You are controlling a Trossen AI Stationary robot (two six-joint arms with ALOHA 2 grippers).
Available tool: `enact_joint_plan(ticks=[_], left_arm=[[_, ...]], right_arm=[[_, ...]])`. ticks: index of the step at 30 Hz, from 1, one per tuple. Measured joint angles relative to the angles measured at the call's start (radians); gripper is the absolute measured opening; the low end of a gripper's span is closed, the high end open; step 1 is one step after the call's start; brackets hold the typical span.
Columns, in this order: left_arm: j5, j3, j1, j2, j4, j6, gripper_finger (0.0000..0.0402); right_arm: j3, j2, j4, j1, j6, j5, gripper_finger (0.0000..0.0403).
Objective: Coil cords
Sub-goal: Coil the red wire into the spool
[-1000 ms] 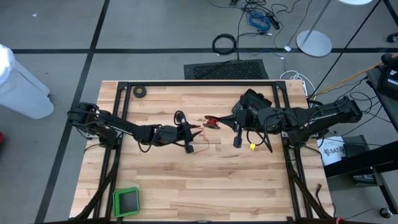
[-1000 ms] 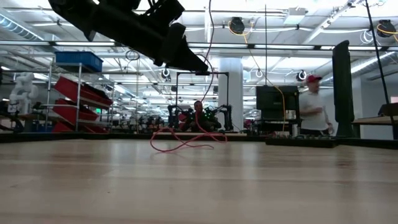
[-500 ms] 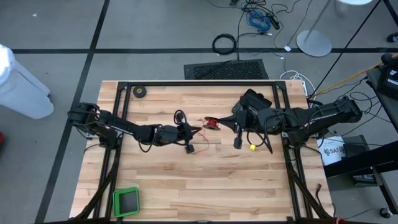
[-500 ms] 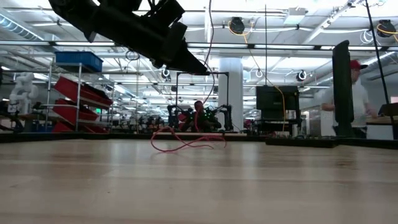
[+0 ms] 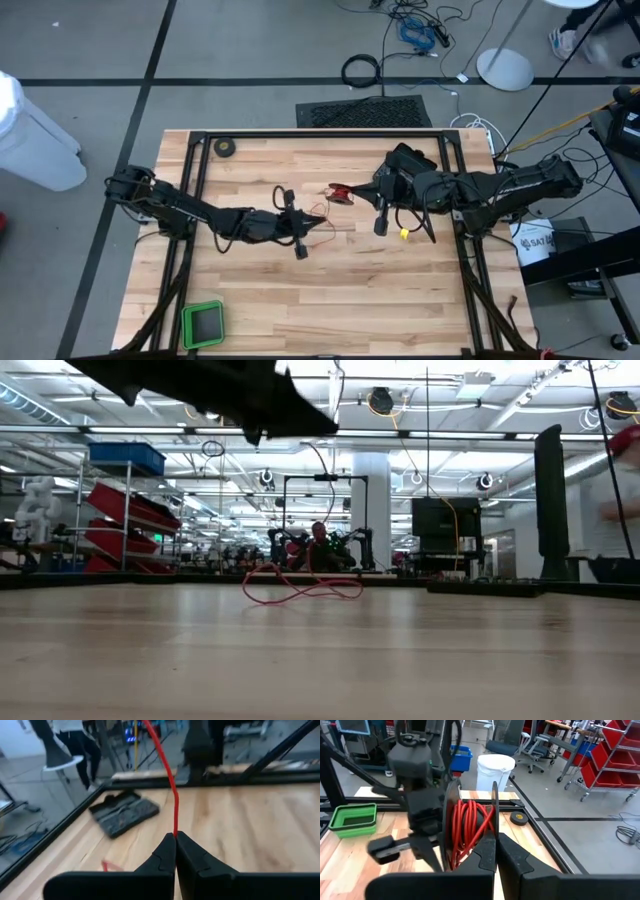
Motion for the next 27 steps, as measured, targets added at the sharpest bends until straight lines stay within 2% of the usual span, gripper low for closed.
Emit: enact_joint_plan(ticks=[5, 10, 15, 21, 24, 27], left_arm=[[-0.014, 0.000, -0.003, -0.002, 0.111, 0.000, 0.0004], [-0.033, 0.000, 0.043, -0.002, 0.106, -0.048, 0.0004], [0.026, 0.000, 0.063, -0.002, 0.111, -0.096, 0.0004], [0.078, 0.004, 0.051, -0.002, 0.116, -0.105, 0.0004], [0.097, 0.029, 0.043, -0.002, 0.115, -0.105, 0.0004], [0.158, 0.071, 0.043, -0.002, 0.115, -0.098, 0.0004]], right_arm=[[0.000, 0.009, 0.052, -0.007, 0.001, 0.005, 0.0000], [0.000, 0.042, 0.137, -0.006, 0.001, 0.032, 0.0000], [0.000, 0.092, 0.205, -0.009, -0.028, 0.110, 0.0000], [0.000, 0.127, 0.255, -0.041, -0.045, 0.122, 0.0000], [0.000, 0.142, 0.256, -0.054, -0.050, 0.169, 0.0000], [0.000, 0.165, 0.254, -0.066, -0.067, 0.207, 0.0000]])
